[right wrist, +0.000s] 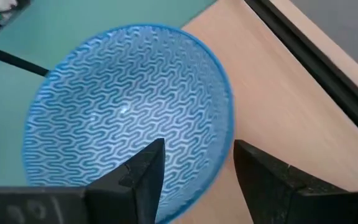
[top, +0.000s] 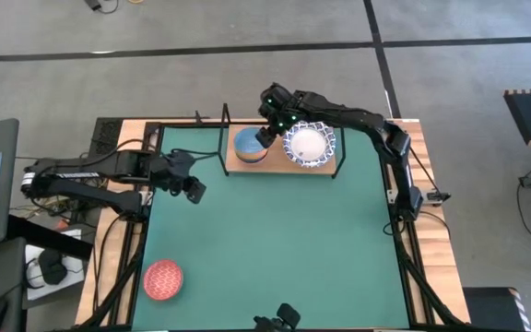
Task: Place and stack bowls onto a shelf
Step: Stack the blue bowl on the yellow bowl on the shelf, then stack the red bowl on the blue bowl on the shelf
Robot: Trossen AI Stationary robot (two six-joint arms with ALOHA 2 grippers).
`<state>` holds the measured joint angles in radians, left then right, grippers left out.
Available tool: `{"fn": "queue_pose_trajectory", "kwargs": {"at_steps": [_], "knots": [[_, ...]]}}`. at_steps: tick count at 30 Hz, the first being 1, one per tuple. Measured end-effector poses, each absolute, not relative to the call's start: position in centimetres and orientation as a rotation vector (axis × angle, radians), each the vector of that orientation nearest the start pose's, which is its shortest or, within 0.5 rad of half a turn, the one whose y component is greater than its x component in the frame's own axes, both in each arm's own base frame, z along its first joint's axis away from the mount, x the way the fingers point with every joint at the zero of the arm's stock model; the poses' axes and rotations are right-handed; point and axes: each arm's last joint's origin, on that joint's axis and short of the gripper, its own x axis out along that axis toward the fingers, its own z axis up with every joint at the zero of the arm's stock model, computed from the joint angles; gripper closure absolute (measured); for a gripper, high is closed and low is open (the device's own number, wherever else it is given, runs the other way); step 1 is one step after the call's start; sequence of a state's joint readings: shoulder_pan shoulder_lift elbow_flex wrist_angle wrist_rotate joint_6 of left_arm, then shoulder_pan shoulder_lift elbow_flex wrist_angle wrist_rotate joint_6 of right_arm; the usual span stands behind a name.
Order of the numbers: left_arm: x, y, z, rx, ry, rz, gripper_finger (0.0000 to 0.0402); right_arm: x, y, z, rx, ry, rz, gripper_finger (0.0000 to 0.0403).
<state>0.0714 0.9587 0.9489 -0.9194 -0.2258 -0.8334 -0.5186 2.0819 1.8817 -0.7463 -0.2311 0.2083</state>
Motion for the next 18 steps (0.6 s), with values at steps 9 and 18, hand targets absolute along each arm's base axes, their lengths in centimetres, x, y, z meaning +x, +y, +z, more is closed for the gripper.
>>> {"fn": "queue_pose_trajectory", "kwargs": {"at_steps": [9, 18], "knots": [[15.0, 0.4, 29.6, -0.668, 0.971, 0.471, 0.0256, 39.7, -21.6, 29.4, 0.444, 0.752, -0.347, 0.0188], [14.8, -1.0, 26.8, -0.69, 1.097, 0.416, 0.0256, 38.9, -21.2, 30.3, 0.423, 0.78, -0.336, 0.0188]]}}
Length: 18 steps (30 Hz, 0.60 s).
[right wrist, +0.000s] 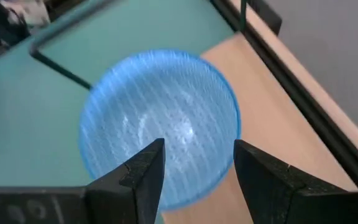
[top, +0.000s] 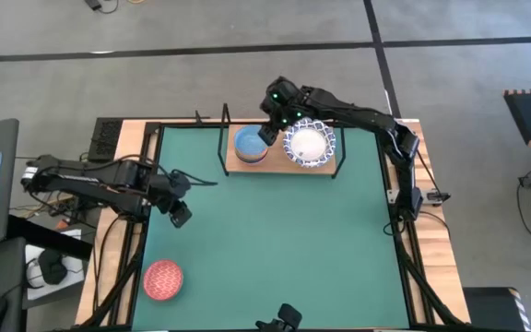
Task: Place and stack bowls onto a shelf
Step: Stack the red bowl on the blue bowl on the shelf
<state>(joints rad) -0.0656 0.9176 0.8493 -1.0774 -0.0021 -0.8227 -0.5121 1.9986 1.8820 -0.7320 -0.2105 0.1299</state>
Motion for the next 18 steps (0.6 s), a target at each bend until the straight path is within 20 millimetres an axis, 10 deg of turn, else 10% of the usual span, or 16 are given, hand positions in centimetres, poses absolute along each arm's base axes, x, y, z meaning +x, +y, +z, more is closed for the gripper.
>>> {"fn": "queue_pose_trajectory", "kwargs": {"at_steps": [18], "knots": [[13.7, -4.9, 22.1, -0.772, 1.378, 0.07, 0.0257, 39.5, -18.7, 30.4, 0.413, 0.835, -0.289, 0.0189]]}}
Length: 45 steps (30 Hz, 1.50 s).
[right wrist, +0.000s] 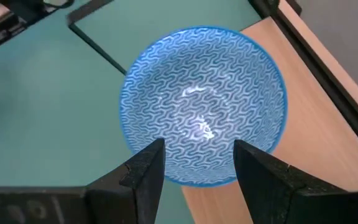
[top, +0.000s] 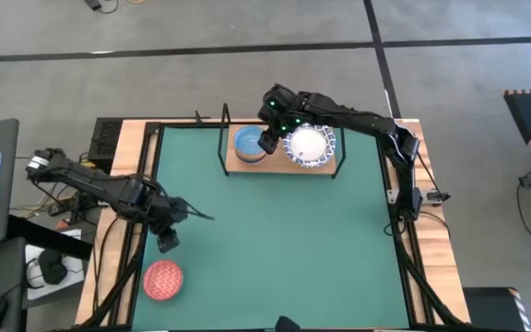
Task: Place and stack bowls onto a shelf
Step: Stack the red bowl on the blue bowl on the shelf
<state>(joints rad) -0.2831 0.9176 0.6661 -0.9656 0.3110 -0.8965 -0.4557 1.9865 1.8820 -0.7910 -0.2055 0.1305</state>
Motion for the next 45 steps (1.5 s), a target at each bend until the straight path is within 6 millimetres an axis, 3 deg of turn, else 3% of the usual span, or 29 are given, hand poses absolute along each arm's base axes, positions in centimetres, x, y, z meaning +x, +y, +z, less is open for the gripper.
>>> {"fn": "queue_pose_trajectory", "kwargs": {"at_steps": [3, 9, 16, 20, 29, 37, 45], "knots": [[13.1, -6.0, 21.7, -0.793, 1.456, -0.011, 0.0264, 39.4, -18.5, 30.3, 0.417, 0.851, -0.286, 0.0189], [12.6, -8.3, 20.2, -0.737, 1.436, -0.121, 0.0283, 39.6, -18.1, 30.3, 0.415, 0.858, -0.278, 0.0189], [11.4, -8.6, 17.6, -0.724, 1.46, 0.01, 0.0287, 39.8, -17.7, 30.3, 0.419, 0.855, -0.274, 0.0189], [11.4, -9.2, 17.1, -0.754, 1.456, -0.083, 0.0287, 39.8, -17.7, 30.3, 0.419, 0.854, -0.275, 0.0189], [11.4, -9.5, 17.2, -0.74, 1.443, -0.114, 0.0288, 39.8, -17.7, 30.3, 0.436, 0.852, -0.282, 0.0189], [11.7, -9.9, 19.9, -0.805, 1.393, -0.231, 0.0288, 39.8, -17.7, 30.3, 0.443, 0.85, -0.285, 0.0189], [12.0, -10.3, 19.4, -0.69, 1.343, -0.213, 0.0288, 39.8, -17.7, 30.3, 0.443, 0.851, -0.284, 0.0188]]}}
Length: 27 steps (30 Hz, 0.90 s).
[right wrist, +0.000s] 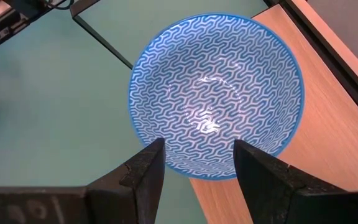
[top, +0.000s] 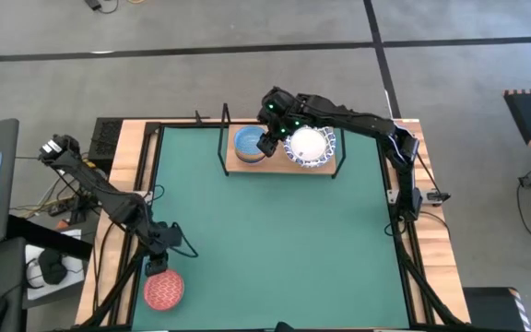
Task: Place and stack bowls onto a shelf
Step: Stack the red bowl on the blue bowl on the shelf
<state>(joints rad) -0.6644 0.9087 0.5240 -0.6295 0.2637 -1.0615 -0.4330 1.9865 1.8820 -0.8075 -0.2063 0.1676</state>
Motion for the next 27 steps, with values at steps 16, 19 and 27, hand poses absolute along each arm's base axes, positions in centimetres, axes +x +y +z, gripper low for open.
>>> {"fn": "queue_pose_trajectory", "kwargs": {"at_steps": [16, 19, 27], "knots": [[12.3, -13.3, 15.6, -0.469, 1.504, -0.168, 0.0292, 39.8, -17.8, 30.3, 0.434, 0.846, -0.28, 0.0188], [12.6, -13.3, 15.3, -0.469, 1.5, -0.14, 0.0318, 39.9, -17.8, 30.4, 0.44, 0.834, -0.285, 0.0188], [14.4, -11.1, 16.9, -0.544, 1.342, 0.023, 0.0392, 39.2, -17.0, 32.7, 0.429, 0.761, -0.29, 0.0188]]}}
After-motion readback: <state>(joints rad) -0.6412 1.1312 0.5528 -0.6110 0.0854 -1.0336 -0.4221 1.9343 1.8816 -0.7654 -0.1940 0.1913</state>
